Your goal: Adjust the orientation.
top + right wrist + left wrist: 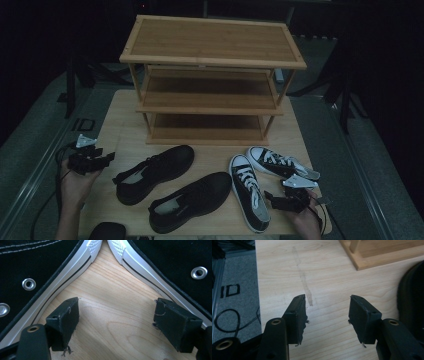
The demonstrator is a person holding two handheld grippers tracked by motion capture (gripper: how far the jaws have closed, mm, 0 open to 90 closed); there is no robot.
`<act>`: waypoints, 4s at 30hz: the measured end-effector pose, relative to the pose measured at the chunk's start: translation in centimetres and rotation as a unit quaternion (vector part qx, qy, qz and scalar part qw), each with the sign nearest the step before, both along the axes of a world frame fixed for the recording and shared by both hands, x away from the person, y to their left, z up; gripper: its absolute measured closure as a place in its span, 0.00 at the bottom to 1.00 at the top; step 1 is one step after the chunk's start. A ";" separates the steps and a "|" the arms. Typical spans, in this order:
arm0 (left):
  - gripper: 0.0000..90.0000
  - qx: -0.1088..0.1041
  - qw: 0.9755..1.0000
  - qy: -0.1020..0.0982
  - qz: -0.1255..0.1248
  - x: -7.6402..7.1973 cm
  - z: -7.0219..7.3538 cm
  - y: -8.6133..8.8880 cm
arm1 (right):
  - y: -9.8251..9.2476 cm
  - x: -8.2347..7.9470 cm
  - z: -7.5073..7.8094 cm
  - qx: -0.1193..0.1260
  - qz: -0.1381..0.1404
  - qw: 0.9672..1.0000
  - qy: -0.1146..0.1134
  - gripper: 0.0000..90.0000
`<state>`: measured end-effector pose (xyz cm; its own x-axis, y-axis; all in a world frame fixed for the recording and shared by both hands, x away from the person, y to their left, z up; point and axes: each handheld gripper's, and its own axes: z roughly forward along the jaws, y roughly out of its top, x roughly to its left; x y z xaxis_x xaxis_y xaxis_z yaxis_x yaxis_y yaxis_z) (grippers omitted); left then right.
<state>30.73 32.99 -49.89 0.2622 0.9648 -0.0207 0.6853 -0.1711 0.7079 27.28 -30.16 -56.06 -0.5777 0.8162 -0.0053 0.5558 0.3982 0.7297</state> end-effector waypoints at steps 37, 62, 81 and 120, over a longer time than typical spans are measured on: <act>0.60 0.048 0.986 0.036 -0.155 -0.5 5.1 -6.2 | 0.0 0.0 0.0 0.000 0.001 1.000 0.000 0.22; 0.68 0.073 0.970 0.075 -0.221 -1.0 5.2 -8.2 | 0.0 0.0 0.0 0.001 0.000 1.000 0.001 0.22; 0.74 0.121 0.954 0.123 -0.246 0.8 4.5 -9.9 | 0.0 0.0 0.0 0.001 0.000 1.000 0.001 0.22; 0.98 0.137 0.939 0.180 -0.258 3.5 3.6 -13.3 | 0.0 0.0 0.0 0.000 0.002 1.000 0.001 0.22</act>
